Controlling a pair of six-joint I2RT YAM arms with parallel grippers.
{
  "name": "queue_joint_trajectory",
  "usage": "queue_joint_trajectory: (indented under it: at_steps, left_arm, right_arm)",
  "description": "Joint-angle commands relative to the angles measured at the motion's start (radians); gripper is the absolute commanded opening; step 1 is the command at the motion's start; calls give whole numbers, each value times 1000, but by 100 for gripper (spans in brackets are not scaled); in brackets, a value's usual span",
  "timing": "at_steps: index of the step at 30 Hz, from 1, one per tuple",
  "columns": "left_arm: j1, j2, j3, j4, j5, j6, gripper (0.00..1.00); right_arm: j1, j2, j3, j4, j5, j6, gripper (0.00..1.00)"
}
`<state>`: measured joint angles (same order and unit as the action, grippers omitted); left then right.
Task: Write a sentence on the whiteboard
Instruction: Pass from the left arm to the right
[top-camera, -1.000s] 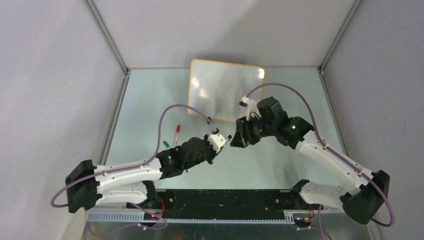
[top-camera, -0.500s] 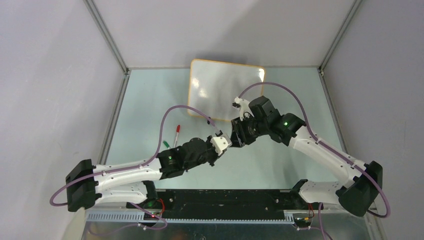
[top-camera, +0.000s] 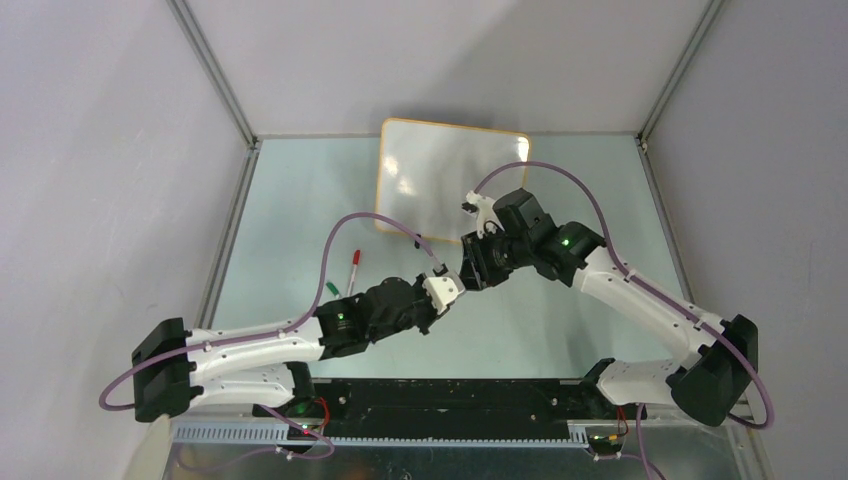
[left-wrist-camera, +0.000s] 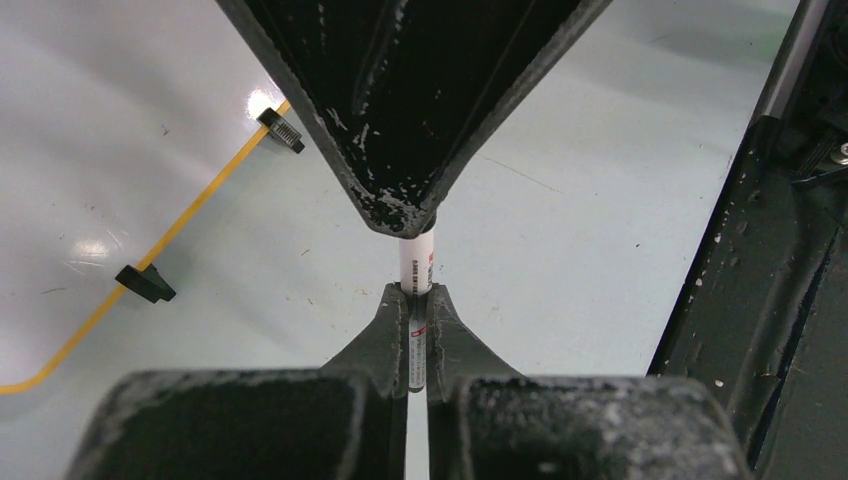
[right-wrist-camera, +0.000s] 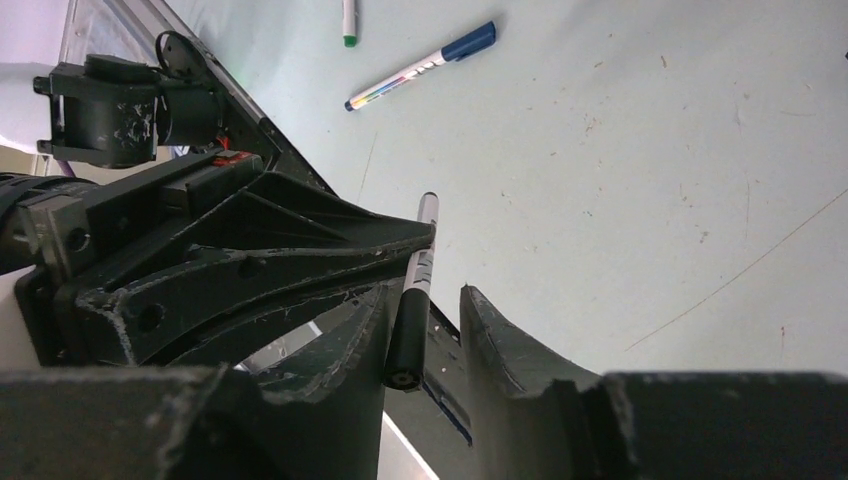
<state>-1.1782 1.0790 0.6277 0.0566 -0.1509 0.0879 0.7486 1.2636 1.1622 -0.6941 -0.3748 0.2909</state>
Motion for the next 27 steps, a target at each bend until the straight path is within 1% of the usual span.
queue_joint_trajectory:
  at_steps: [1, 4, 5, 7, 8, 10, 11, 13, 15, 16, 17, 18, 20, 22, 23, 24, 25, 26, 27]
  left_arm:
    - [-12, -1, 51, 12, 2, 27, 0]
    - [-14, 3, 59, 8, -2, 29, 0]
    - [-14, 3, 62, 7, -1, 29, 0]
    - [-16, 4, 63, 6, 0, 30, 0]
    - [-17, 5, 64, 5, 2, 30, 0]
    - [-19, 7, 66, 5, -5, 29, 0]
    - [-19, 6, 66, 6, -10, 28, 1]
    - [-18, 0, 58, 20, -24, 21, 8]
    - [-18, -20, 39, 48, -36, 0, 19]
    - [-18, -28, 32, 59, -43, -17, 32]
    - [-18, -47, 15, 79, -45, -25, 41]
    - [-18, -56, 8, 86, -50, -38, 64]
    - [-17, -91, -15, 106, -56, -58, 80]
    - [-3, -129, -37, 121, -32, -94, 84]
    - [22, -157, -45, 126, 22, -133, 84]
    - [39, -185, -50, 129, 57, -158, 84]
    - [84, -199, -57, 141, 150, -209, 84]
    - [112, -220, -60, 151, 203, -239, 84]
    - [163, -227, -64, 170, 283, -299, 84]
  right_arm:
    - [2, 5, 48, -25, -20, -13, 34]
    - [4, 12, 49, -31, -26, -20, 32]
    - [5, 14, 49, -34, -28, -23, 31]
    - [7, 17, 49, -37, -36, -25, 25]
    - [7, 17, 49, -37, -41, -25, 14]
    - [7, 15, 49, -39, -45, -26, 0]
    - [7, 14, 49, -41, -46, -27, 0]
    - [5, 5, 48, -44, -50, -30, 0]
    - [-3, -12, 48, -52, -46, -28, 0]
    - [-8, -18, 44, -56, -41, -28, 0]
    - [-21, -36, 40, -55, -39, -24, 0]
    - [-29, -46, 27, -49, -44, -22, 0]
    - [-71, -83, -6, -19, -92, -6, 0]
    - [-133, -150, -58, 36, -186, 16, 0]
    - [-183, -172, -79, 56, -258, 24, 0]
    - [-233, -188, -119, 105, -295, 44, 0]
    - [-256, -222, -137, 131, -367, 51, 0]
    - [-294, -239, -173, 180, -400, 63, 0]
    - [-307, -274, -190, 207, -459, 68, 0]
